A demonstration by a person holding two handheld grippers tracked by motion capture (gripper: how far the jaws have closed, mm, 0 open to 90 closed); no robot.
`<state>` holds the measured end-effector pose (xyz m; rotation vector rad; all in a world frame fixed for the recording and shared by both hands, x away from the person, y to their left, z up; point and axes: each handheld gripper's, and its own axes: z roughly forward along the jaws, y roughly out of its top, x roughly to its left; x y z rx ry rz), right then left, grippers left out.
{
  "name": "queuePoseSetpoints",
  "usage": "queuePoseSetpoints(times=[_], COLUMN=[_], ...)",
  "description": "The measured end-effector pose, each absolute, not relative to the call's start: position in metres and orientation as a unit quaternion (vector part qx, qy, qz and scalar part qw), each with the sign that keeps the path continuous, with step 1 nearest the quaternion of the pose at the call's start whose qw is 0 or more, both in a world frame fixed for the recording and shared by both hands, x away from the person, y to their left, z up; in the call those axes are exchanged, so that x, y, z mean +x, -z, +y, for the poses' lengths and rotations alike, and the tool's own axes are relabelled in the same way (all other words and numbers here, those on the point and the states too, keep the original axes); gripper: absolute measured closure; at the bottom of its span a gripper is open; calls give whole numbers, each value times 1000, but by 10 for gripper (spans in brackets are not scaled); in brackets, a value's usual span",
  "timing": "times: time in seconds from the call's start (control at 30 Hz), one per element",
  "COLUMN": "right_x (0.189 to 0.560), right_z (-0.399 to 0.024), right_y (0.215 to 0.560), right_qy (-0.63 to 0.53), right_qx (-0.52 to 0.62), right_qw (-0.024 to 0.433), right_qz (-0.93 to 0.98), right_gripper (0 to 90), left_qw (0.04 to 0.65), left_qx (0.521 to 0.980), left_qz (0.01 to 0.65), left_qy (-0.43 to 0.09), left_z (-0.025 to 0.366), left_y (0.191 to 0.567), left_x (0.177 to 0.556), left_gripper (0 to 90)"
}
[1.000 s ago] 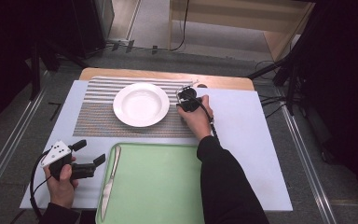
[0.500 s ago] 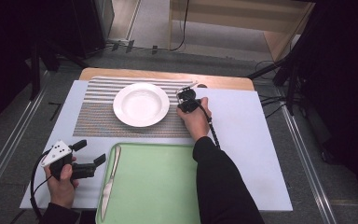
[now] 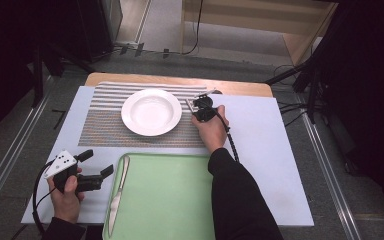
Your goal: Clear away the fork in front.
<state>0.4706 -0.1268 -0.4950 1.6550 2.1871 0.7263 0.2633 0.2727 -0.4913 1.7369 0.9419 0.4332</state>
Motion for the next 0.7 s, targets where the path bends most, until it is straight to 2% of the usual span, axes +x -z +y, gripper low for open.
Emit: queuePoseSetpoints(times=[0.53, 0.7], right_x=[456, 458], right_z=[-138, -141], right_y=[492, 497], right_qy=[-265, -268], right_qx=[556, 560], right_qw=[157, 114], right_qz=[772, 776], right_gripper=[831, 820], left_qw=[531, 531], left_qx=[728, 727], left_qz=[395, 395], left_qy=[-182, -181], left_z=[273, 273], left_y=[491, 491], left_x=[263, 263], left_gripper=[23, 22])
